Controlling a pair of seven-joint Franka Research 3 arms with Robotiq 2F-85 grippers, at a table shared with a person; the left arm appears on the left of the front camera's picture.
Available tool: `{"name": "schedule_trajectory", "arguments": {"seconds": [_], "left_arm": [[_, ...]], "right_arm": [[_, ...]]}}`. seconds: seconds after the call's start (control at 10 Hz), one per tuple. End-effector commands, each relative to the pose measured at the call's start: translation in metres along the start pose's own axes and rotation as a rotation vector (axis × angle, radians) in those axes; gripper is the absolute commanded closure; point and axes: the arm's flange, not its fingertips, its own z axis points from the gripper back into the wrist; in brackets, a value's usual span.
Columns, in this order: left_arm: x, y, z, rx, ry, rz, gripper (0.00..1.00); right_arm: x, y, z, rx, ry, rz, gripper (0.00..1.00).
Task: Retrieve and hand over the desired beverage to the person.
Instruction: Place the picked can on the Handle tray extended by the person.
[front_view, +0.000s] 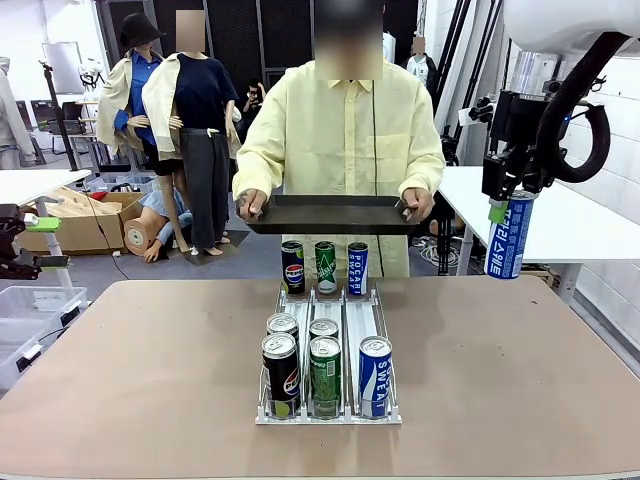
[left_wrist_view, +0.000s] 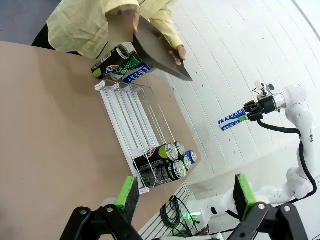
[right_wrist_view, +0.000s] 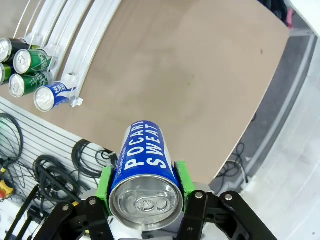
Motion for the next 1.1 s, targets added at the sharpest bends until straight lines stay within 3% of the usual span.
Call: {"name": "schedule_trajectory", "arguments": {"seconds": [0.0,0.8,1.0], "left_arm": [[0.000,-0.001,0.001,-0.015,-0.012,0.004,0.00],[0.000,-0.001,0.001,-0.015,-0.012,0.004,0.00],[0.000,-0.001,0.001,-0.015,-0.012,0.004,0.00]], "right_arm": [[0.000,0.001,0.003,0.002,-0.001,-0.011,1.00],[0.000,0.000,0.000,0.000,0.000,0.000,1.00],[0.019,0.013,0.009,0.012,-0.017,0.010,1.00]]}}
